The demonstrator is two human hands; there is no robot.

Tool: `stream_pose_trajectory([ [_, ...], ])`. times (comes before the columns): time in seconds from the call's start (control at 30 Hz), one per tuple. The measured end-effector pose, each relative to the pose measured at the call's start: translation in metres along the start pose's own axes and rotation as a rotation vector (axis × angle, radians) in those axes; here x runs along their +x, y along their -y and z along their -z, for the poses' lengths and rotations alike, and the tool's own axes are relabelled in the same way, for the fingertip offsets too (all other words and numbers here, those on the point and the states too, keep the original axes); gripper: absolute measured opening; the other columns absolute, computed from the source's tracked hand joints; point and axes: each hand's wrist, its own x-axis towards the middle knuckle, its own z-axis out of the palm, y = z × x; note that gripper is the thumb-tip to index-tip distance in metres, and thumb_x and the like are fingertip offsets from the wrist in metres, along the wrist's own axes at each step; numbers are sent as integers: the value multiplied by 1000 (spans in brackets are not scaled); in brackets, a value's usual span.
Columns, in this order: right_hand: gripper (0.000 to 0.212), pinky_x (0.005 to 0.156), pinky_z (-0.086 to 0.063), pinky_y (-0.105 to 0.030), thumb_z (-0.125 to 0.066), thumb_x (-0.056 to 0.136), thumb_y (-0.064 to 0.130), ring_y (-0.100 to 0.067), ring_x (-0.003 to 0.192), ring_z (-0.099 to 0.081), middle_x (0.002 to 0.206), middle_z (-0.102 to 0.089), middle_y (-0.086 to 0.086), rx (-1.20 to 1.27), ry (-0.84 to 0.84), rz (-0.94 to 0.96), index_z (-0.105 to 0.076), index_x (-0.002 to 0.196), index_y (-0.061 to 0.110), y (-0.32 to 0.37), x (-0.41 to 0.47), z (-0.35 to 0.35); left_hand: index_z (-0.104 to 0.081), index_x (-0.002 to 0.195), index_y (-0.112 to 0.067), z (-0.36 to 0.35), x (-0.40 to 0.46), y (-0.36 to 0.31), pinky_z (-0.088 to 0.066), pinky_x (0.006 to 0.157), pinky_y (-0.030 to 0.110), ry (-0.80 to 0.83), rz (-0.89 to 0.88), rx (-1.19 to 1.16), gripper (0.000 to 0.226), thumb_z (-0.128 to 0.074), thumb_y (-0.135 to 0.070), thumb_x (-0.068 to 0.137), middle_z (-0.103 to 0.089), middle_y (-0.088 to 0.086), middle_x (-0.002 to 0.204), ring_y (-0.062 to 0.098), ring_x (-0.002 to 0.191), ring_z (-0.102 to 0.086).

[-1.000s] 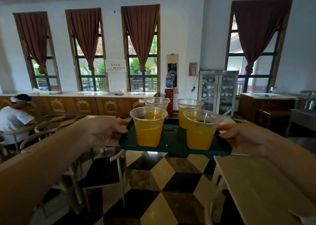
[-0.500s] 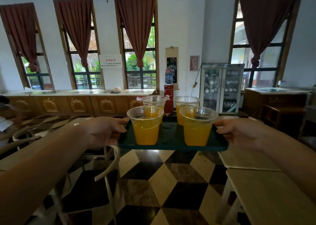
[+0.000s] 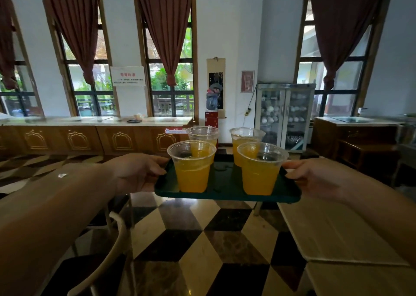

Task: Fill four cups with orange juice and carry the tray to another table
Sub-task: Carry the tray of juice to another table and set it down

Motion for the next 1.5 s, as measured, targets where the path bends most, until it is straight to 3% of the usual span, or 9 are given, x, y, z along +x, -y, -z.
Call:
stream_pose_trajectory([
  [0.13,44,73,-54,-32,-53,85,-10,-25,106,-68,104,-79,-1,-10,-71,7,-83,93,21,9,71,18,-78,116,-10,19,91,-17,-63,78,38,82,5,-32,46,-56,9,80,-72,18,126,32,108,-74],
  [0.33,38,77,-54,-38,-53,88,-12,-34,114,-63,124,-67,-17,-29,-217,12,-68,120,3,39,185,42,-63,135,-7,42,233,-63,-64,80,42,102,5,-24,60,-58,10,79,-68,22,131,37,117,-69],
  [0.5,36,56,-59,-29,-52,87,-12,-26,92,-72,114,-72,-13,3,-279,29,-70,113,7,72,271,71,-77,116,-6,56,340,-114,-65,65,38,146,-12,-19,45,-60,11,77,-72,23,124,34,100,-76],
  [0.63,37,52,-58,-29,-53,86,-10,-27,97,-67,117,-67,-11,15,-348,9,-67,115,10,93,337,102,-71,124,-4,56,423,-146,-64,62,35,169,-6,-13,51,-61,9,75,-70,23,128,31,94,-77],
  [0.77,37,44,-56,-27,-57,80,-9,-20,72,-77,109,-69,-9,18,-394,-9,-69,108,12,106,399,138,-75,119,-6,46,502,-170,-62,57,32,190,-13,15,49,-63,9,74,-72,21,123,29,87,-78],
  [0.9,56,50,-57,-31,-58,77,-5,-27,100,-65,123,-62,-11,-2,-441,-32,-61,130,14,113,460,183,-73,123,-7,32,583,-186,-66,66,34,197,-32,30,53,-64,7,72,-67,22,132,31,103,-72],
  [1.0,59,55,-55,-34,-59,76,-4,-26,98,-62,119,-62,-9,14,-463,-32,-59,132,15,118,504,221,-69,129,-7,15,648,-200,-62,80,34,213,-47,51,59,-64,5,72,-66,21,135,33,118,-66],
  [1.27,39,68,-50,-36,-50,89,-9,-28,101,-63,118,-67,-13,30,-533,-33,-68,117,11,146,610,327,-69,128,-5,-32,818,-250,-63,79,35,273,-60,49,56,-65,5,73,-67,21,134,30,108,-70],
  [1.5,58,57,-61,-34,-61,66,-4,-32,105,-67,121,-68,-15,82,-612,-61,-67,122,12,160,678,405,-66,130,-4,-74,944,-277,-65,72,38,379,-21,20,58,-63,10,74,-70,23,128,31,99,-75],
])
